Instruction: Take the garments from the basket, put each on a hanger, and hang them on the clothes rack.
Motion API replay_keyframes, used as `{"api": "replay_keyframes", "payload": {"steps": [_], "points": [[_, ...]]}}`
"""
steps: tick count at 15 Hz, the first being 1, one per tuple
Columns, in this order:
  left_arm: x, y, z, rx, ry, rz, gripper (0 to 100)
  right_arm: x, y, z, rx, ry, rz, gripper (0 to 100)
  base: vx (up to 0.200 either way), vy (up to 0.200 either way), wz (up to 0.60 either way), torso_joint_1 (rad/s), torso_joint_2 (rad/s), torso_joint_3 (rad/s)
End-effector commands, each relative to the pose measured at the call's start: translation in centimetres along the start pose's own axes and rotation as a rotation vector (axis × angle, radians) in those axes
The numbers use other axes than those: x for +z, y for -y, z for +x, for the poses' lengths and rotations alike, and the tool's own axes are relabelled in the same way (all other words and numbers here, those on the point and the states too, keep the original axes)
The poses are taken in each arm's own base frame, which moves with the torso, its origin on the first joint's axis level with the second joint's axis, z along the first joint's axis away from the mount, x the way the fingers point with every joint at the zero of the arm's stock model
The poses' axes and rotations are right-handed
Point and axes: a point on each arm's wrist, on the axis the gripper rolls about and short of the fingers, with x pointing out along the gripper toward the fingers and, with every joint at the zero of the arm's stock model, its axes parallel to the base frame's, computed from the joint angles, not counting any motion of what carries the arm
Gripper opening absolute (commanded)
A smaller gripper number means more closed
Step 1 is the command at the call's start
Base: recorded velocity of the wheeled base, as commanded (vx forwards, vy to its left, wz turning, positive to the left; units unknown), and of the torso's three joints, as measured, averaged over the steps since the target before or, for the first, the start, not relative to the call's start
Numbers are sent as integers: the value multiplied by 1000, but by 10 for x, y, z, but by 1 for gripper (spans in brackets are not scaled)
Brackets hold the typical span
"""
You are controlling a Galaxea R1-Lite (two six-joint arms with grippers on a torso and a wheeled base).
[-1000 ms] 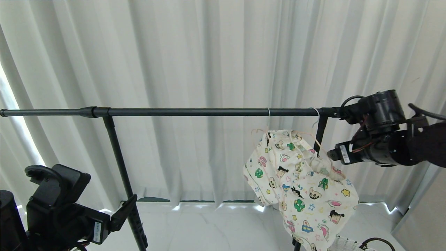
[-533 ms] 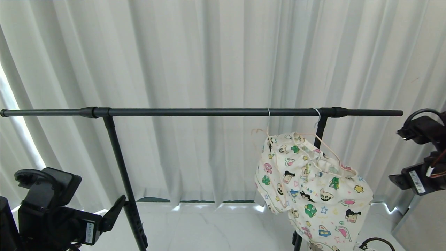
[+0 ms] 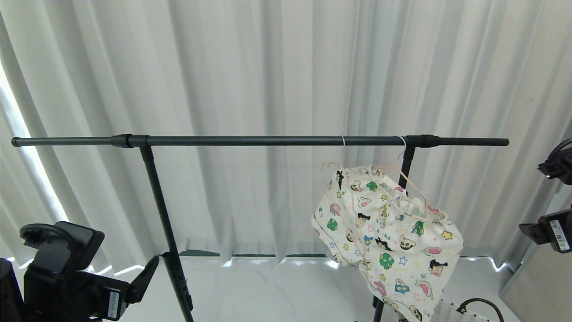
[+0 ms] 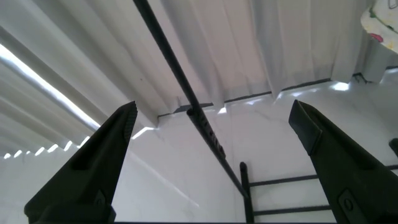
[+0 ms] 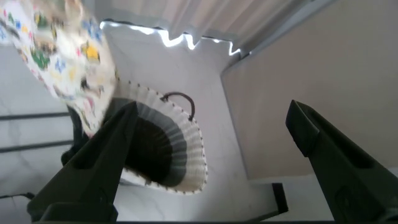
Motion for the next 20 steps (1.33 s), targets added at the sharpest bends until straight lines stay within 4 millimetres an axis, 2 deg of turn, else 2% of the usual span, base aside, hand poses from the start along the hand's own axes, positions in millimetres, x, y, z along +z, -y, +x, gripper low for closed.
{"api": "replay_keyframes", "payload": {"steps": [1,4,7,18,20], "points": [[1,0,0,0,5,0,100,-1,0,0,0,-1,-3,100,-200,0,0,-17,-2,12],[2,0,0,3,8,9,100,-4,0,-1,0,-4,-4,100,-200,0,0,-2,2,4],[2,-1,0,3,10,7,100,-11,1,-6,-1,1,-1,100,0,0,0,0,0,0],[2,0,0,1,8,8,100,-9,2,-6,-5,30,12,100,0,0,0,0,0,0],[2,0,1,1,8,2,100,-8,3,-7,-5,39,17,100,0,0,0,-132,295,166]]}}
